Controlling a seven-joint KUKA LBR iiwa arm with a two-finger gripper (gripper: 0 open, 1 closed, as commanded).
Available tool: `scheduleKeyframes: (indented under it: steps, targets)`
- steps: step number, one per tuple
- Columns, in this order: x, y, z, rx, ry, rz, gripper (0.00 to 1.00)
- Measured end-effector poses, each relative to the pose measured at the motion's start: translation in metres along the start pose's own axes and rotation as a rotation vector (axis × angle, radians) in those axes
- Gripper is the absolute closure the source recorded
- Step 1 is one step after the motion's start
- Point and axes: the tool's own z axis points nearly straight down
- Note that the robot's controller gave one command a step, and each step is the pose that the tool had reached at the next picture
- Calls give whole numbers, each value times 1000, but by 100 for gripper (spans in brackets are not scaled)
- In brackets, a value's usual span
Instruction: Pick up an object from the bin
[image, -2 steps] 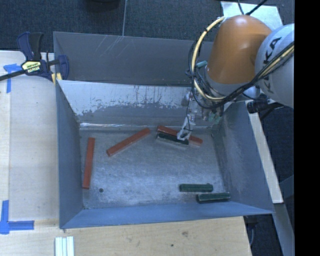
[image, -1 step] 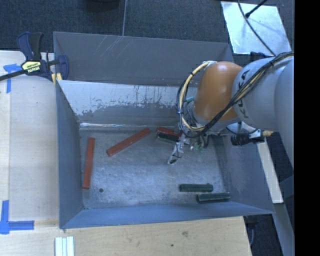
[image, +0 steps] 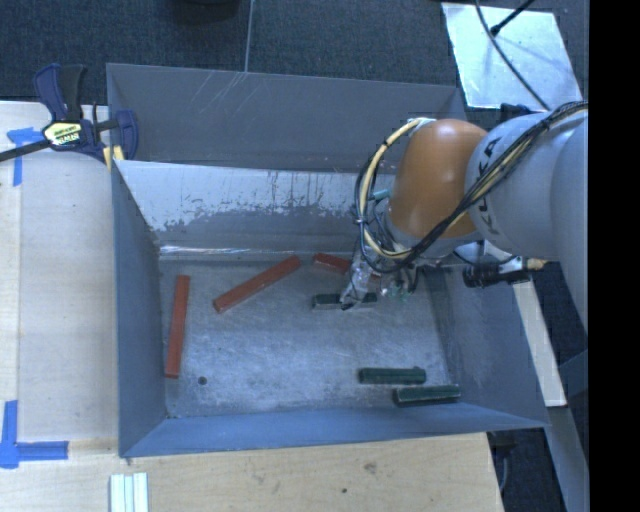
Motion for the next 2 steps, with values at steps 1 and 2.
scheduleKeyframes:
  steps: [1, 2]
  targets:
    - [-5, -3, -88, -2, -8, 11, 100]
    - [-3, -4, -83, 0, 1, 11, 0]
